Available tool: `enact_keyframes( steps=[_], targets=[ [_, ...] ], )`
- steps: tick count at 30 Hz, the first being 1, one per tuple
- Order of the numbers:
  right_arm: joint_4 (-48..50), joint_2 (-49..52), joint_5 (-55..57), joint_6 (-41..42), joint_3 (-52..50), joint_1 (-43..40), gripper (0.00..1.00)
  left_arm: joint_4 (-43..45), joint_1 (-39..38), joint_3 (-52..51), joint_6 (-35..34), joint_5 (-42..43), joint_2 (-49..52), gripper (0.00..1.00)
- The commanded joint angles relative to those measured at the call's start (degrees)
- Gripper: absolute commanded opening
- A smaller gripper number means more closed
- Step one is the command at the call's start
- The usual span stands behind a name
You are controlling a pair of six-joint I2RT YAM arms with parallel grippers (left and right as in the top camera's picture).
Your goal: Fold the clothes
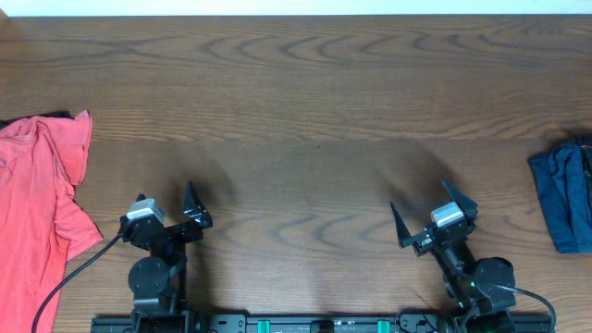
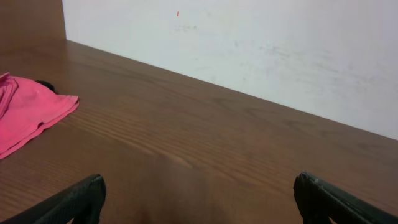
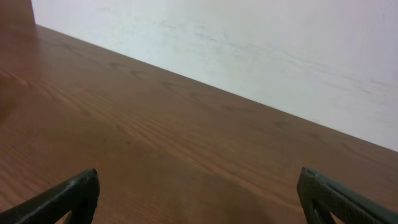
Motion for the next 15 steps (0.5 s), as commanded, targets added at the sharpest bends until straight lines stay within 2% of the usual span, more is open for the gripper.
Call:
enact_keyframes(
  steps=[1,15],
  targets=[
    [0.07,-0.17,-0.35,0.66,-0.26,-0.55,0.99,-1.14,-0.22,-1.73,0.57,-0.87,0.00,0.98],
    [0.07,-0.17,-0.35,0.63,-0.26,-0.55,0.99,-1.11,-0.22,-1.73,0.57,-0.87,0.00,0.98]
  ],
)
